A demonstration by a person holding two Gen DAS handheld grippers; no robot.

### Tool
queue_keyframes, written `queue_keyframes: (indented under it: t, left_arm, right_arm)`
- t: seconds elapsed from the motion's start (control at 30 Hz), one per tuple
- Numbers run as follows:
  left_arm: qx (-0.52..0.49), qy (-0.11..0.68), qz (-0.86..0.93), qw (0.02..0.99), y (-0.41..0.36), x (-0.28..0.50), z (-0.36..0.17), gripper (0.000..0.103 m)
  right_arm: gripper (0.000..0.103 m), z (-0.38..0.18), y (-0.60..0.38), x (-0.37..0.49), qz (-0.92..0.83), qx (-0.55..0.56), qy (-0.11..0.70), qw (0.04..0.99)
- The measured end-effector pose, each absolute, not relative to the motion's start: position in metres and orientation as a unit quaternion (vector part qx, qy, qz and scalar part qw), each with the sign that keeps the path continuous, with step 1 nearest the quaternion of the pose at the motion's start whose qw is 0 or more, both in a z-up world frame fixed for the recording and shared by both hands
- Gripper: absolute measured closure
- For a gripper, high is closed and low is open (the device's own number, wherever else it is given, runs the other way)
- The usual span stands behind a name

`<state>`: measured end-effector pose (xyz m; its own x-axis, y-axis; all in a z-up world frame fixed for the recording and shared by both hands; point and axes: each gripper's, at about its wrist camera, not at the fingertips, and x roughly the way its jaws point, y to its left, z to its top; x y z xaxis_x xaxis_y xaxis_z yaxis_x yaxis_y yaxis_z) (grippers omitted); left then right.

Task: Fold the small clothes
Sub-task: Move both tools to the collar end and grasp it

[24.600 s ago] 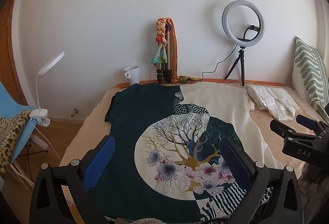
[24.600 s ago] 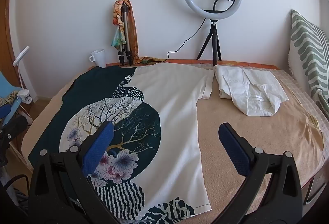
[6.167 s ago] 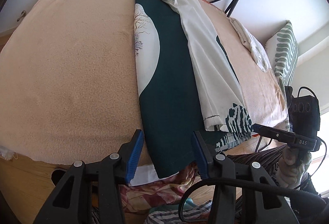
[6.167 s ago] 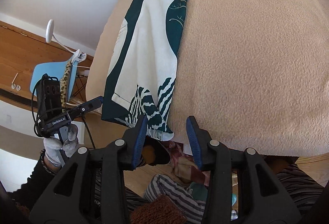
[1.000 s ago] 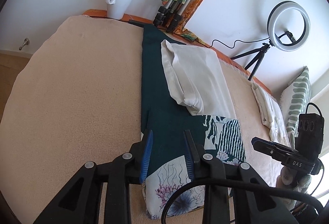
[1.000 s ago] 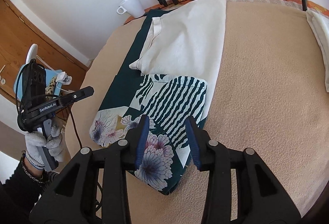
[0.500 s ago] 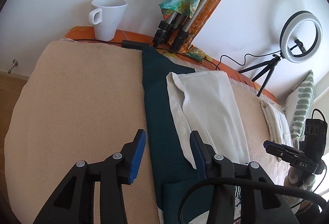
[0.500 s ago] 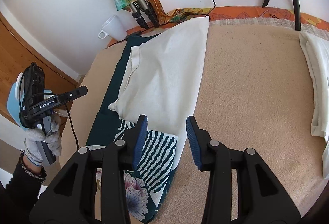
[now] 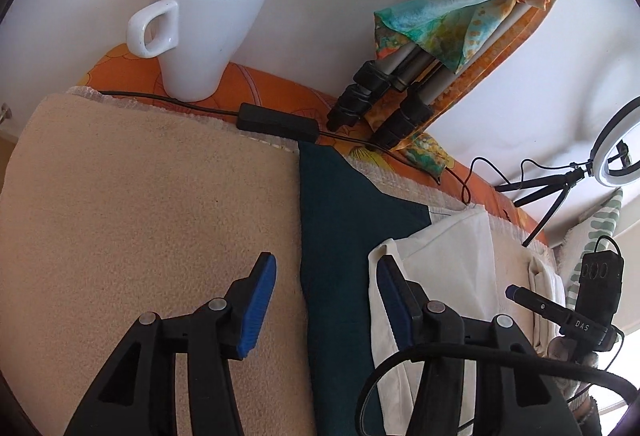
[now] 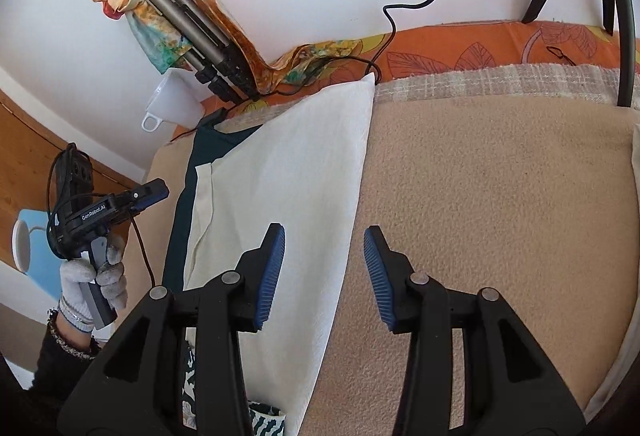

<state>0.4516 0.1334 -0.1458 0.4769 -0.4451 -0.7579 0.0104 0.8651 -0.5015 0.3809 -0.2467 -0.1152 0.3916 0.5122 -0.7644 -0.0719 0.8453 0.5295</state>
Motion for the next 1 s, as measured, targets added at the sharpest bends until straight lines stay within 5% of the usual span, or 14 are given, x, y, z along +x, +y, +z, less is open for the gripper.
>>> queue_keyframes:
  t: [0.33, 0.53, 0.6, 0.67, 1.0]
  left_arm:
    - [-0.231, 0.488, -0.149, 0.828, 0.125, 0.496, -0.159, 0.047]
    - [-0.217, 0.49, -0.147, 0.832, 0.119, 0.506, -0.161, 0.08]
    - [-0.231, 0.492, -0.163, 0.823, 0.12, 0.509, -0.164, 0.099]
    - [-0.227, 0.488, -0.163, 0.827, 0.118, 0.507, -0.163, 0.102]
    - [-0.23, 0.448, -0.199, 0.841, 0.115, 0.478, -0.118, 0.103]
  right_arm:
    - [0.059, -0.145, -0.251, 0.444, 0.176, 0.244, 0.518, 0.8]
    - [0.061, -0.148, -0.245, 0.465, 0.182, 0.254, 0.507, 0.803]
    - [0.079, -0.148, -0.243, 0.468, 0.185, 0.255, 0.505, 0.803]
    - [0.094, -0.15, -0.238, 0.471, 0.188, 0.252, 0.508, 0.802]
    - [0.098, -0.1, -0.221, 0.445, 0.225, 0.202, 0.469, 0.83]
